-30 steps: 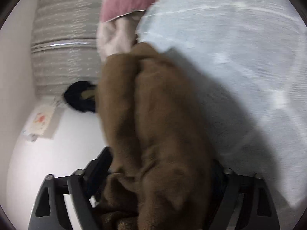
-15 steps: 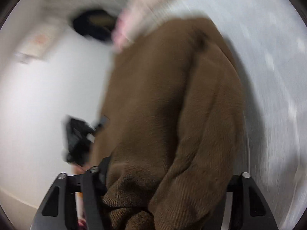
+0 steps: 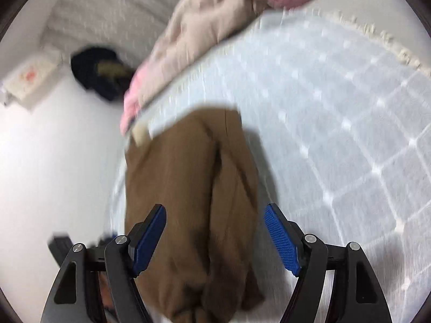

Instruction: Fold large clothes

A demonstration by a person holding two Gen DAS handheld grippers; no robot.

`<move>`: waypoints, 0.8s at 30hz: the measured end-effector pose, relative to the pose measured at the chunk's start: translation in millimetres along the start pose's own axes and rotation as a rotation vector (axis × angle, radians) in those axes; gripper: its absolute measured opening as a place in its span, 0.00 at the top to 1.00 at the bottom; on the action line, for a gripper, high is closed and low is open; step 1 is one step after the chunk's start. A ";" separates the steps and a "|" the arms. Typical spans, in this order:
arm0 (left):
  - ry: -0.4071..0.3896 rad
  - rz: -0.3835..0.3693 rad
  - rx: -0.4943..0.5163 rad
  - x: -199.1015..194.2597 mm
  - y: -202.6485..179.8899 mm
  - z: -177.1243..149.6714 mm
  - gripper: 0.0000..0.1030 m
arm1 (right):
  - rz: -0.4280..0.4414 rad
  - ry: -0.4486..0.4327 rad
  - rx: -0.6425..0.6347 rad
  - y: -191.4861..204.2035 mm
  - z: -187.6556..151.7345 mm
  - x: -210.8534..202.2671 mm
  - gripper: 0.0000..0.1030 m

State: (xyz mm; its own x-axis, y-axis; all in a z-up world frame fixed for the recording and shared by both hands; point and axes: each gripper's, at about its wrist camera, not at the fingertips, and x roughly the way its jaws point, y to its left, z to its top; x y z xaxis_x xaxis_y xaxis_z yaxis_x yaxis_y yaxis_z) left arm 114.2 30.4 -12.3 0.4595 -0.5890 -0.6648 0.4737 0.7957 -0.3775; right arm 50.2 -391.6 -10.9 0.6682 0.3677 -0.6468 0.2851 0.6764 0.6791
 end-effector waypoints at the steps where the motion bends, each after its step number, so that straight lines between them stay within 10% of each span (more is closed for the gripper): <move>1: -0.011 -0.026 0.025 0.2 -2.3 -1.6 0.22 | 0.025 -0.036 -0.023 6.0 4.1 2.2 0.26; 4: -0.038 -0.082 0.123 3.0 -22.1 -6.7 0.22 | 0.102 -0.007 -0.105 27.1 4.2 23.0 0.26; 9: 0.003 -0.085 0.191 21.0 -34.8 -16.9 0.22 | -0.011 0.049 -0.171 32.7 3.5 78.9 0.33; 11: -0.009 -0.064 0.228 21.5 -39.1 -19.4 0.22 | 0.012 0.053 -0.129 29.5 7.2 100.1 0.73; 13: -0.012 -0.080 0.241 17.6 -40.9 -19.2 0.22 | 0.054 0.013 -0.149 34.8 5.8 89.0 0.85; 17: -0.022 -0.162 0.267 14.6 -44.6 -21.2 0.22 | 0.128 -0.134 -0.284 72.0 -1.8 30.6 0.87; 21: 0.021 -0.163 0.305 24.8 -48.7 -31.8 0.22 | -0.134 -0.024 -0.190 32.7 5.5 71.4 0.78; 24: 0.018 -0.145 0.312 17.4 -50.6 -29.9 0.22 | -0.152 -0.024 -0.161 29.5 8.0 68.0 0.70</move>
State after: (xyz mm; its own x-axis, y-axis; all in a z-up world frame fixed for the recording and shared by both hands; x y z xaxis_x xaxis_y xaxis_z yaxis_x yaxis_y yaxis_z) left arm 75.8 -15.8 -24.0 0.3581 -0.6882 -0.6310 0.7413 0.6204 -0.2559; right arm 109.6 -351.7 -32.1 0.6429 0.2397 -0.7275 0.2719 0.8165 0.5093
